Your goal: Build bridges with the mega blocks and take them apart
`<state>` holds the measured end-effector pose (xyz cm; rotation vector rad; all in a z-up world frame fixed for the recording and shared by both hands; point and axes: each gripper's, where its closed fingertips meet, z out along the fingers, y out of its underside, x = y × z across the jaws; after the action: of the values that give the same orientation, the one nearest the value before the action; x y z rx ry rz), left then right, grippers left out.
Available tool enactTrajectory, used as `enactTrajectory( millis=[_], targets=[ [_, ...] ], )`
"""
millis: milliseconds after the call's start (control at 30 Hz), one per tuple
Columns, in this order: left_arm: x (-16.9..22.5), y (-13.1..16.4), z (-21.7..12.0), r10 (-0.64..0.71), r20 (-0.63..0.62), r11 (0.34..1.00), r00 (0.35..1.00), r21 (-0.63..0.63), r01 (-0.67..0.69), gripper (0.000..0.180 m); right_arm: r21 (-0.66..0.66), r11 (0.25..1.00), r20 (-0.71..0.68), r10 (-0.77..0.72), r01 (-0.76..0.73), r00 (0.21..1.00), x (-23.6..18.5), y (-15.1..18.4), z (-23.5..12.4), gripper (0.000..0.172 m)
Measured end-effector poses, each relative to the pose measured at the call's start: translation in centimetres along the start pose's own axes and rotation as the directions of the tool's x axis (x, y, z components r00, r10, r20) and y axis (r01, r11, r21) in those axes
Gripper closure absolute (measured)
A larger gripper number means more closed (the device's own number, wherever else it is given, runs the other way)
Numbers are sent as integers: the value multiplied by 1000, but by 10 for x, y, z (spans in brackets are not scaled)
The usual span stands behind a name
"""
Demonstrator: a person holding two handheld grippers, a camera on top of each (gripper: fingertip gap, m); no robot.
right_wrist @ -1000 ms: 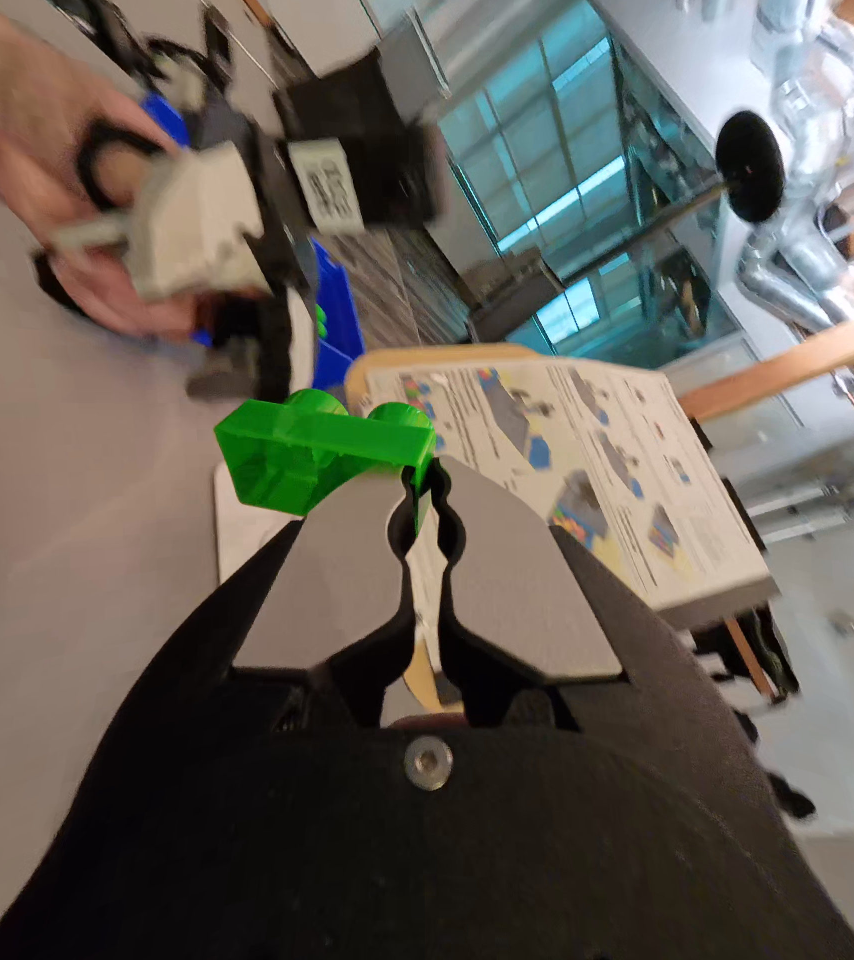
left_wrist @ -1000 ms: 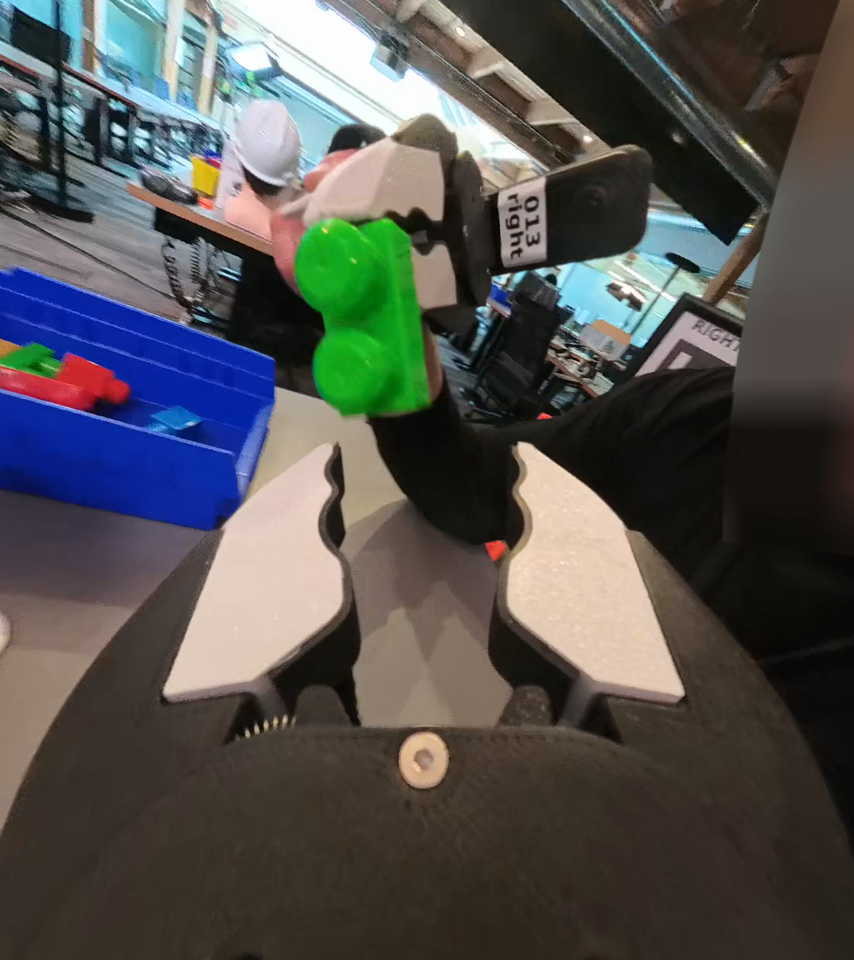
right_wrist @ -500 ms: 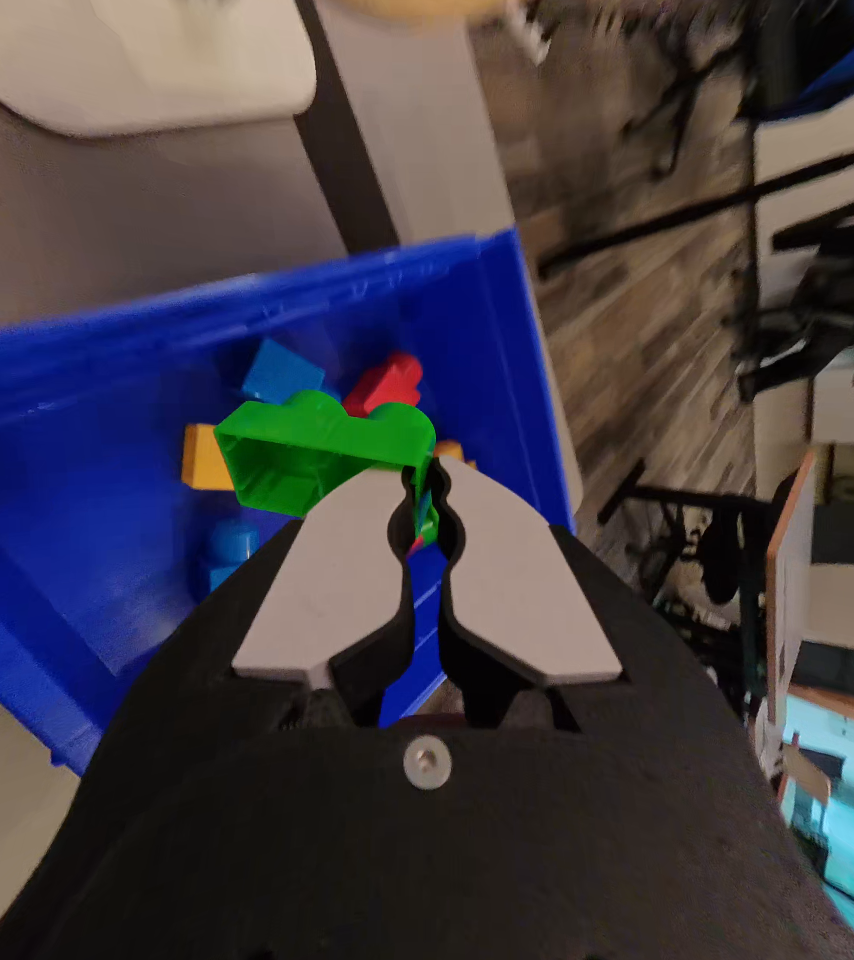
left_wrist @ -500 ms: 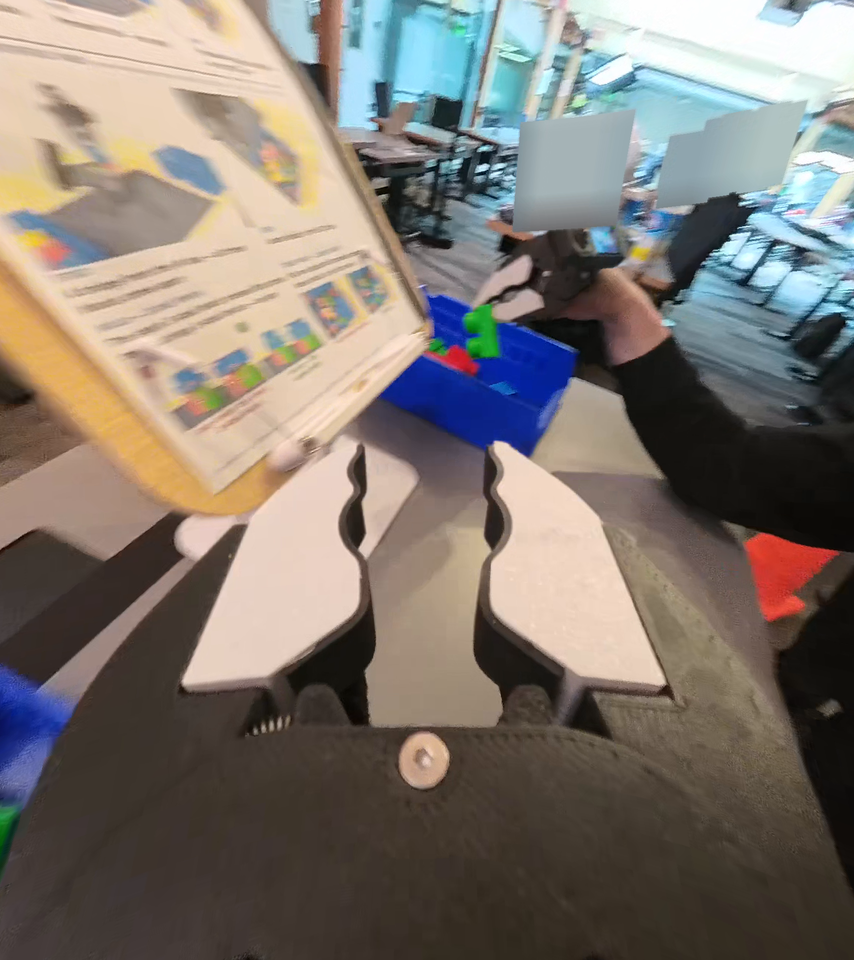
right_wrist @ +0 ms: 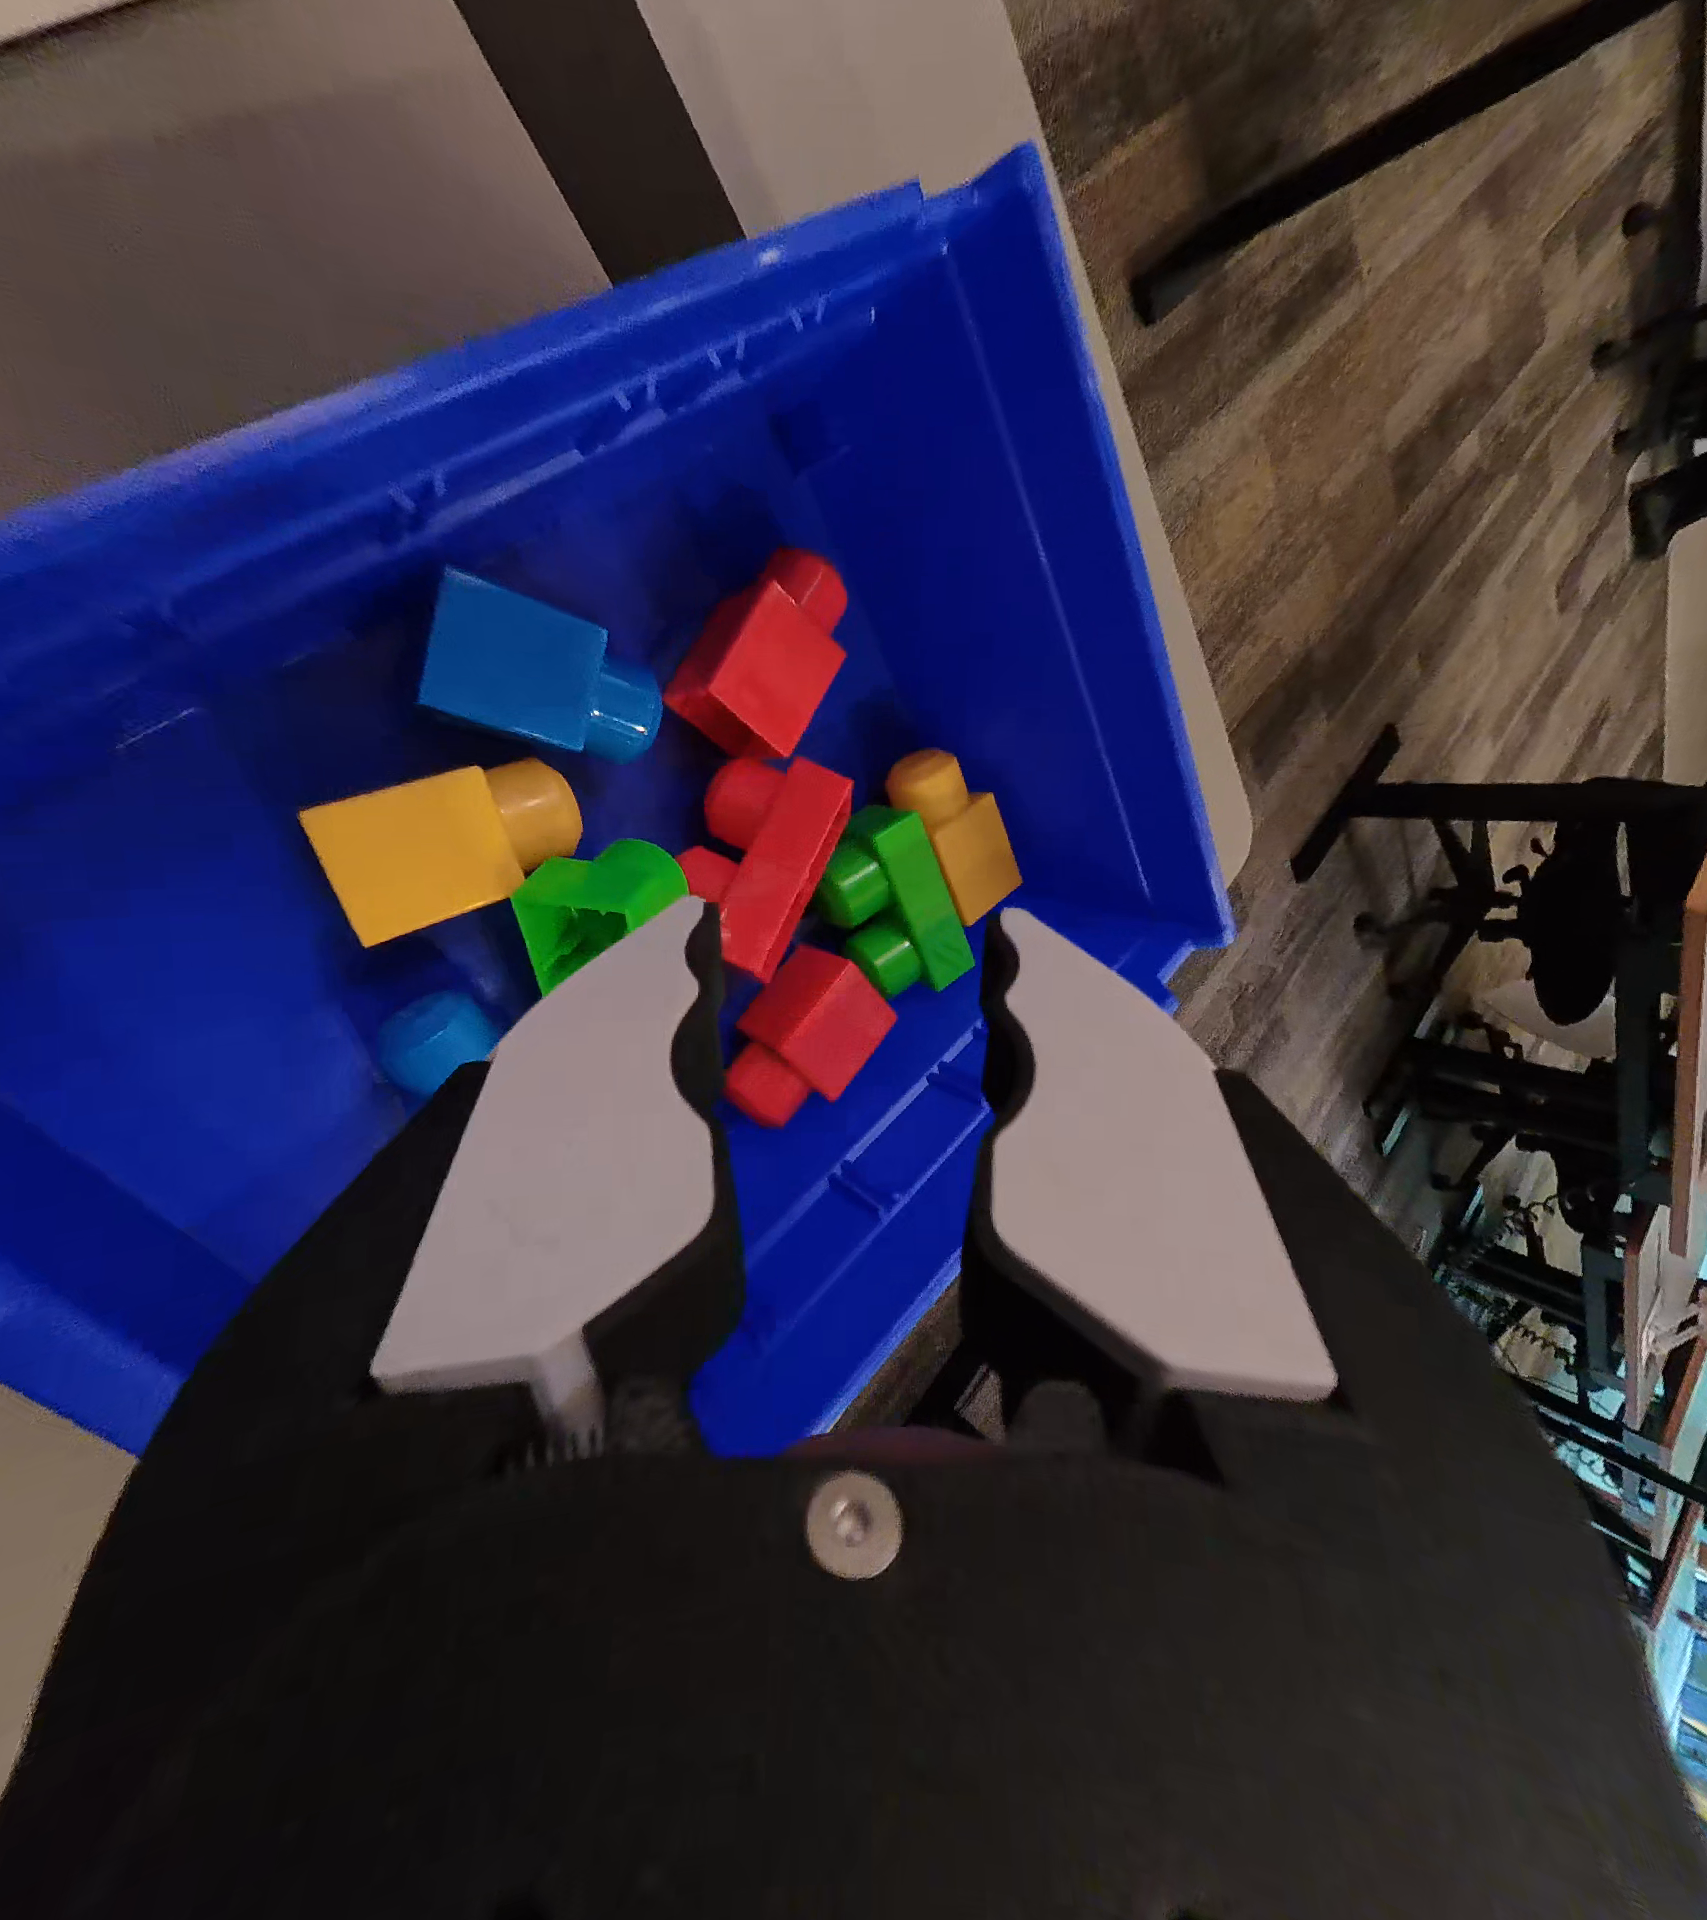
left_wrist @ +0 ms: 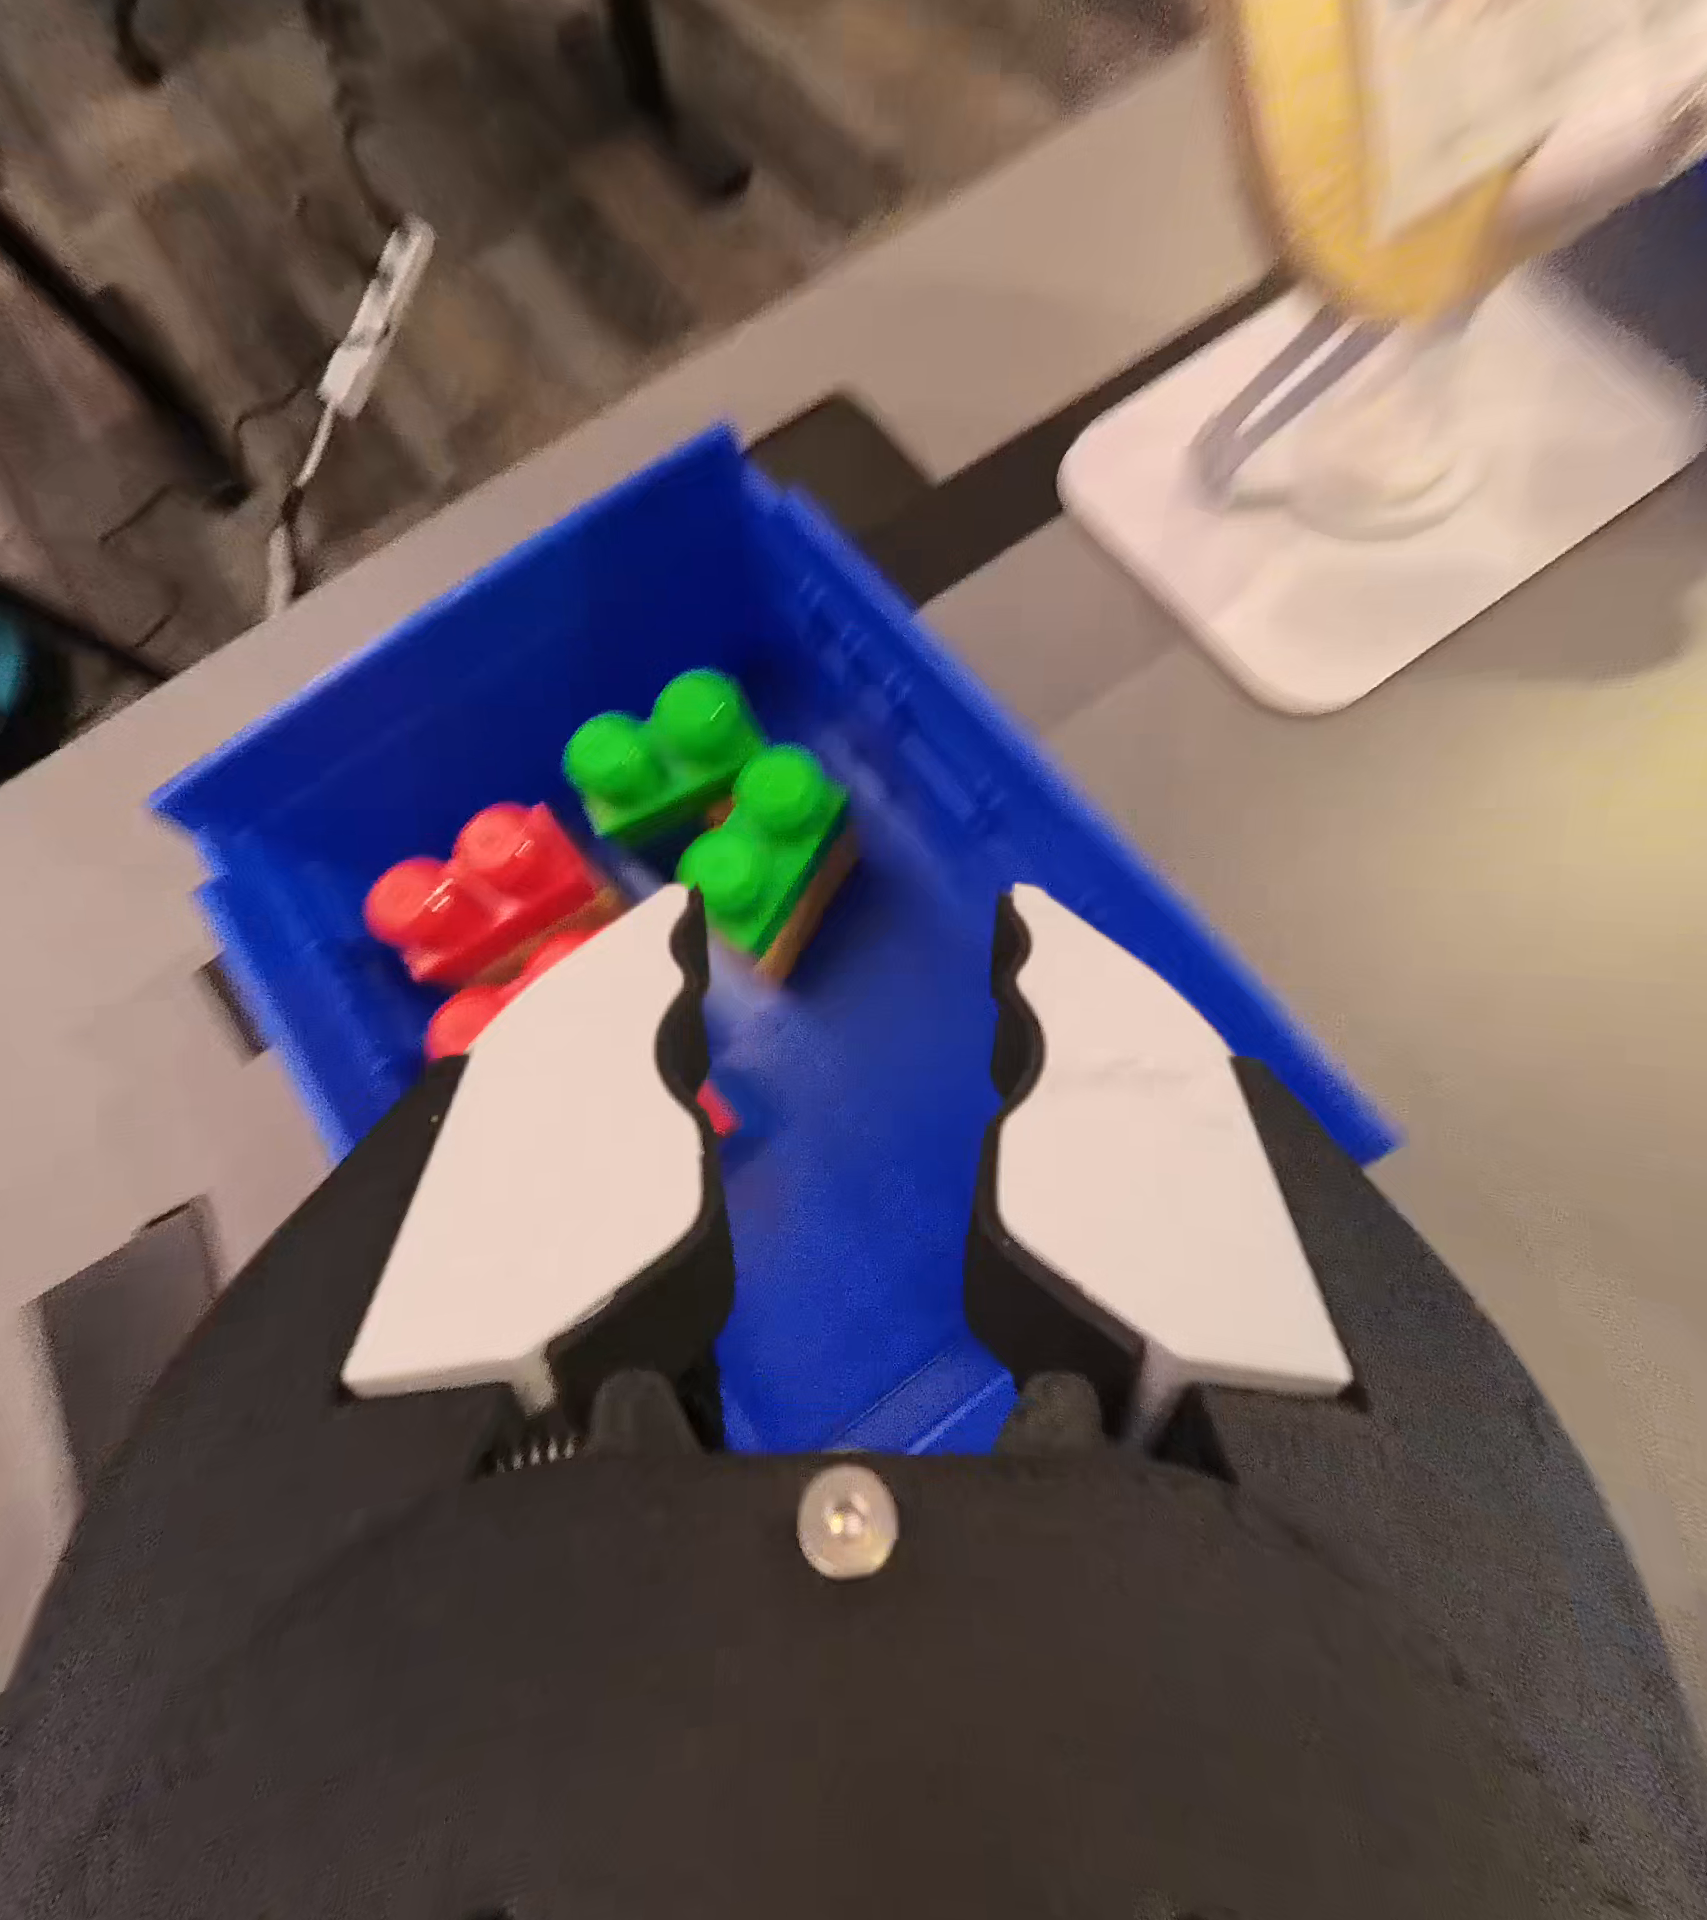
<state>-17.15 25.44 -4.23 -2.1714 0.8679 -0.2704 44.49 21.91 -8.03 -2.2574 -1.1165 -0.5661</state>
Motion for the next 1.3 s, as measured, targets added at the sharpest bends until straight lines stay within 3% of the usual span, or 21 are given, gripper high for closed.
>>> enactTrajectory(
  millis=[167,367,467,567,700,933,967,1100,1300],
  targets=[
    [-37,51,8,261,135,929,956,-303,-211,121,44,999,-14,-28,29,999,-3,-14,-12,125],
    [-35,72,29,462,1,813,887,-401,-423,123,89,995,-20,-48,49,999,-6,-27,-24,126],
    [-44,98,41,523,-99,702,846,-513,-494,121,104,993,-22,-53,55,998,-7,-31,-28,126],
    [-54,113,41,555,-159,607,816,-594,-529,121,108,992,-24,-64,67,998,-9,-35,-29,126],
    [-66,120,45,582,-203,526,788,-644,-555,123,110,990,-21,-87,89,996,-15,-42,-28,127],
    [-72,138,60,567,-268,451,779,-690,-566,127,116,987,-21,-108,110,994,-20,-48,-29,127],
    [-68,143,59,531,-289,448,796,-702,-554,138,119,987,-22,-109,111,994,-20,-48,-29,127],
    [-61,143,58,491,-238,516,838,-696,-500,141,133,985,-35,-110,113,993,-18,-50,-33,127],
    [-40,98,30,341,-89,821,936,-457,-342,142,249,957,-98,-126,147,987,-16,-72,-65,132]
  ],
)
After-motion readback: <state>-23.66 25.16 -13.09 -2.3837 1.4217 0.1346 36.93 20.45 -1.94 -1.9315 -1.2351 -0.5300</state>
